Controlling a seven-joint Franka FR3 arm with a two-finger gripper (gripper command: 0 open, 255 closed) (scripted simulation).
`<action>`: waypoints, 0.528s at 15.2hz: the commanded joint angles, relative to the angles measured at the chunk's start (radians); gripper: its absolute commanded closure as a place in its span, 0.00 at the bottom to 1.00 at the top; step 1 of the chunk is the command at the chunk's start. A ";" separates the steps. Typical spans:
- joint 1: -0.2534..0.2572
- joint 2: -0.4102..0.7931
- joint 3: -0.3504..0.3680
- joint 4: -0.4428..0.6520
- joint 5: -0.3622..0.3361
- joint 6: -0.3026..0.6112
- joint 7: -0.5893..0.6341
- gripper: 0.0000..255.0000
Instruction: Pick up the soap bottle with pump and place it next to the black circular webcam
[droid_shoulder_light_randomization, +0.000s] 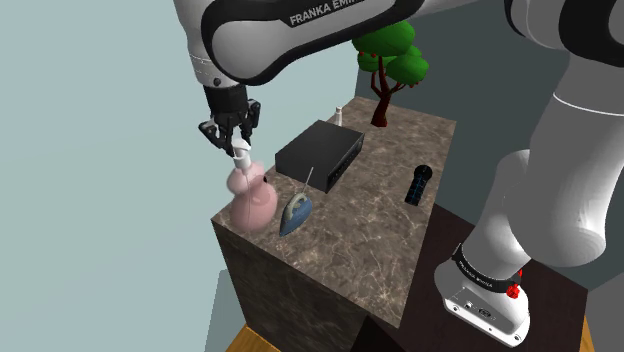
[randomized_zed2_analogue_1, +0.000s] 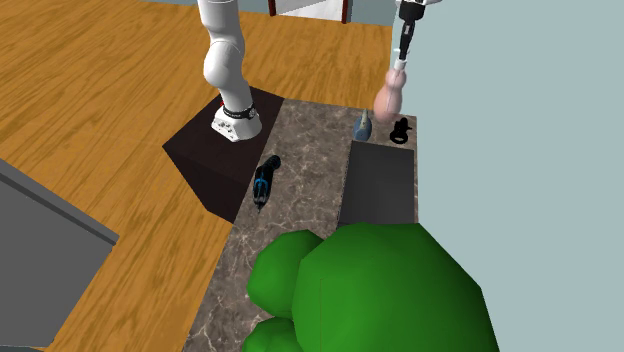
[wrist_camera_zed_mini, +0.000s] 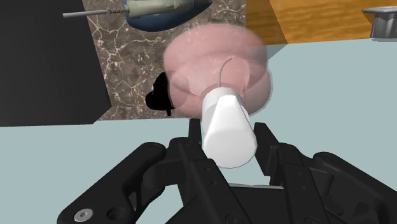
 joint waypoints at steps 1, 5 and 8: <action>-0.001 0.005 -0.001 -0.018 -0.003 0.025 0.002 1.00; -0.001 0.008 -0.001 -0.029 -0.004 0.039 0.005 1.00; -0.001 0.008 -0.001 -0.029 -0.004 0.039 0.005 1.00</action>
